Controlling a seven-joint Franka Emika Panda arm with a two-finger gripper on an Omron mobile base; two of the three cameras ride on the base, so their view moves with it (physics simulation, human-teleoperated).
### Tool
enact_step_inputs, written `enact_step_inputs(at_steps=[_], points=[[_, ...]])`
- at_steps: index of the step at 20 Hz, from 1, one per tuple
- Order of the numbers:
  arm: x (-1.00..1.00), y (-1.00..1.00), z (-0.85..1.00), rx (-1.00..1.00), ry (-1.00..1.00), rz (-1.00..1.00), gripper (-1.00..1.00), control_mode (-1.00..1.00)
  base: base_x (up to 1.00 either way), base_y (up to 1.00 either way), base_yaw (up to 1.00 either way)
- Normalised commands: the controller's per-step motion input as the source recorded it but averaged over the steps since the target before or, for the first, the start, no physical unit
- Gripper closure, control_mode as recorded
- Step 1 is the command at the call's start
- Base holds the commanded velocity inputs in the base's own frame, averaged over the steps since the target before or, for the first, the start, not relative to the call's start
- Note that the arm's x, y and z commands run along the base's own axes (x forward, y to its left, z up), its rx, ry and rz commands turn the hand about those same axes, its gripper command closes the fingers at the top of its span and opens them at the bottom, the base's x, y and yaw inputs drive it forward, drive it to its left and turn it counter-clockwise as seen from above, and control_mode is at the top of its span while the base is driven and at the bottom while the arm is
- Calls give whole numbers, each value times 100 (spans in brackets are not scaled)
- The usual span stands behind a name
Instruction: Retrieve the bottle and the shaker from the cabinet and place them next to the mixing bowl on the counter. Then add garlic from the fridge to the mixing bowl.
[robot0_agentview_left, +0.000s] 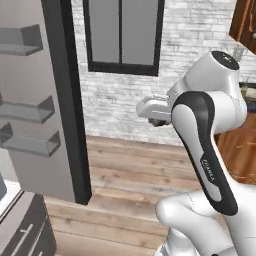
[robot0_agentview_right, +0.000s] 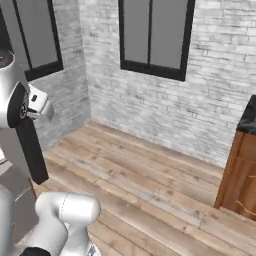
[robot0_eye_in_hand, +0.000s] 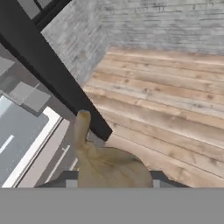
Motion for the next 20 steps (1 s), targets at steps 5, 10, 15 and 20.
enact_step_inputs(at_steps=[5, 10, 15, 20], points=[[0, 0, 0, 0, 0, 0, 100, 100, 0, -13, -92], [0, 0, 0, 0, 0, 0, 100, 100, 17, -52, -76], [0, 0, 0, 0, 0, 0, 100, 100, 94, -60, -28], [0, 0, 0, 0, 0, 0, 100, 100, 100, -95, 4]])
